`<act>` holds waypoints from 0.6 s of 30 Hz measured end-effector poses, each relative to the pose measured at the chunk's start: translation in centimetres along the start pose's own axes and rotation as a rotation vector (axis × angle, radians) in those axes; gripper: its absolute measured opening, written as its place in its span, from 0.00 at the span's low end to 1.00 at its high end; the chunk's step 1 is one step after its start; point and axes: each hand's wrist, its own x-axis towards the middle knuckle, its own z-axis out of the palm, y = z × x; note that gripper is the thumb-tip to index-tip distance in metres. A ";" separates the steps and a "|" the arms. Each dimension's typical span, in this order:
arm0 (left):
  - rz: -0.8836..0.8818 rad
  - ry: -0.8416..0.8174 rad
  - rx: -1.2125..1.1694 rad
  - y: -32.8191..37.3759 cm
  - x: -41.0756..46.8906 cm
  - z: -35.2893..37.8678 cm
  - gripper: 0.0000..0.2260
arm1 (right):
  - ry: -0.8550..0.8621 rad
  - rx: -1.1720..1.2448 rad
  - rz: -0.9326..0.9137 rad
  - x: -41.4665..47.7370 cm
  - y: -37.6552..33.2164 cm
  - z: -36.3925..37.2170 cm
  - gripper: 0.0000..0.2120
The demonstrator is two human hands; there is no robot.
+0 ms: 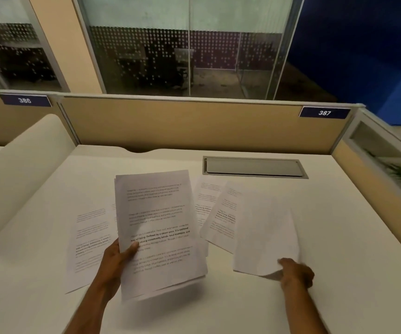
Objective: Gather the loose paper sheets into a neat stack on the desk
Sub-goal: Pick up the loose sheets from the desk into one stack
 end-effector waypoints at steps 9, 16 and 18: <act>-0.031 0.023 0.057 1.2 2.0 -0.5 0.11 | 0.221 -0.033 -1.215 -10.4 -9.1 4.1 0.14; -0.039 0.050 0.068 1.7 3.2 -1.1 0.12 | -0.072 -0.794 -1.386 -9.4 -3.1 12.9 0.15; -0.044 0.058 0.058 1.7 3.5 -1.2 0.12 | -0.188 -0.959 -1.304 -9.2 -1.7 13.9 0.15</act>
